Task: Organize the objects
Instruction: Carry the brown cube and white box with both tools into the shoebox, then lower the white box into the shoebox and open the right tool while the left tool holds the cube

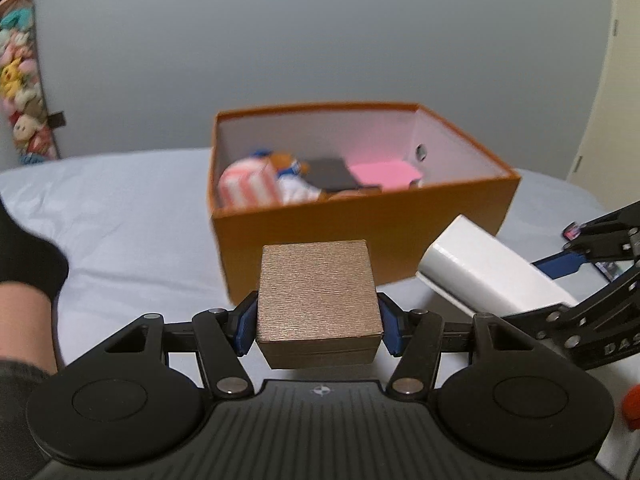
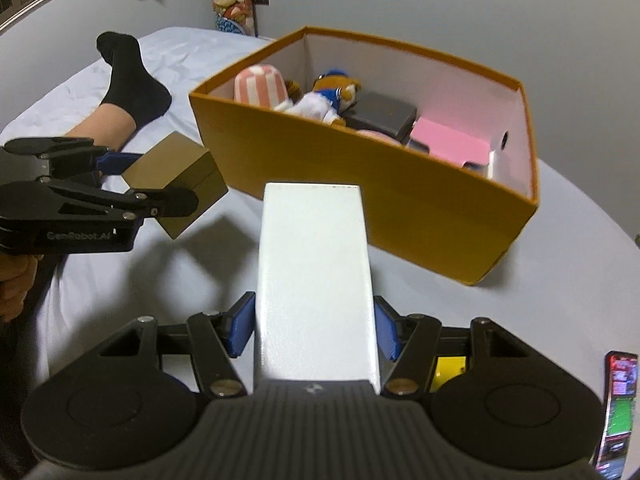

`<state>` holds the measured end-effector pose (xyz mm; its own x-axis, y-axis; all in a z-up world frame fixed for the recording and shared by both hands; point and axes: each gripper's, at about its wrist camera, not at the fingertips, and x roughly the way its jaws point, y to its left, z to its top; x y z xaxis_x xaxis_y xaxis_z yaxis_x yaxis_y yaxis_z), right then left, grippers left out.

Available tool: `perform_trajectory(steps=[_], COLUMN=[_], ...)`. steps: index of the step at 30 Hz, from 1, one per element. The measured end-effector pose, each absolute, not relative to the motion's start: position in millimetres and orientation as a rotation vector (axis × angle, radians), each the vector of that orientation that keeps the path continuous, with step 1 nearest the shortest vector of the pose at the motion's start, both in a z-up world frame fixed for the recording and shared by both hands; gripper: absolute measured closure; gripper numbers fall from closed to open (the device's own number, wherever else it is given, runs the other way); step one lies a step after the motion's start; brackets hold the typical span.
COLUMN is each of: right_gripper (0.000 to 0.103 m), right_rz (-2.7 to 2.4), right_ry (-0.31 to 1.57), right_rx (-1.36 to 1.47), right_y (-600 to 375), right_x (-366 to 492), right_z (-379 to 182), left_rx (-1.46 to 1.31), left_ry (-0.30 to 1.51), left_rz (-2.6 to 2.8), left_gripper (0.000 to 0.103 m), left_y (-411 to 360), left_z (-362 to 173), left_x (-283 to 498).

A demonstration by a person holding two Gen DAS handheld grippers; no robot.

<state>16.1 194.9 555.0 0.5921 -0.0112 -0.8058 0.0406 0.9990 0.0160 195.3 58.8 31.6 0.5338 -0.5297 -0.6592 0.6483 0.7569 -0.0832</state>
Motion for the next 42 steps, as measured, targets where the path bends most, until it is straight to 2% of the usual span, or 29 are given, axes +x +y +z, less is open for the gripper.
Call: perform_trajectory(steps=[13, 22, 29, 42], right_gripper=[0.041, 0.041, 0.041, 0.041], right_rz=[-0.080, -0.184, -0.284, -0.356], right_ry=[0.861, 0.843, 0.892, 0.992], right_rx=[0.081, 0.240, 0.299, 0.223], right_y=[154, 98, 68, 67], right_x=[33, 88, 145, 210], right_z=[611, 629, 612, 560], left_rx=[0.244, 0.208, 0.186, 0.223], left_ry=[0.676, 0.730, 0.799, 0.809], left_rz=[-0.811, -0.794, -0.757, -0.709], left_gripper=[0.035, 0.035, 0.035, 0.035], left_y=[3, -45, -65, -81], left_z=[101, 95, 60, 42], left_x=[241, 279, 297, 320])
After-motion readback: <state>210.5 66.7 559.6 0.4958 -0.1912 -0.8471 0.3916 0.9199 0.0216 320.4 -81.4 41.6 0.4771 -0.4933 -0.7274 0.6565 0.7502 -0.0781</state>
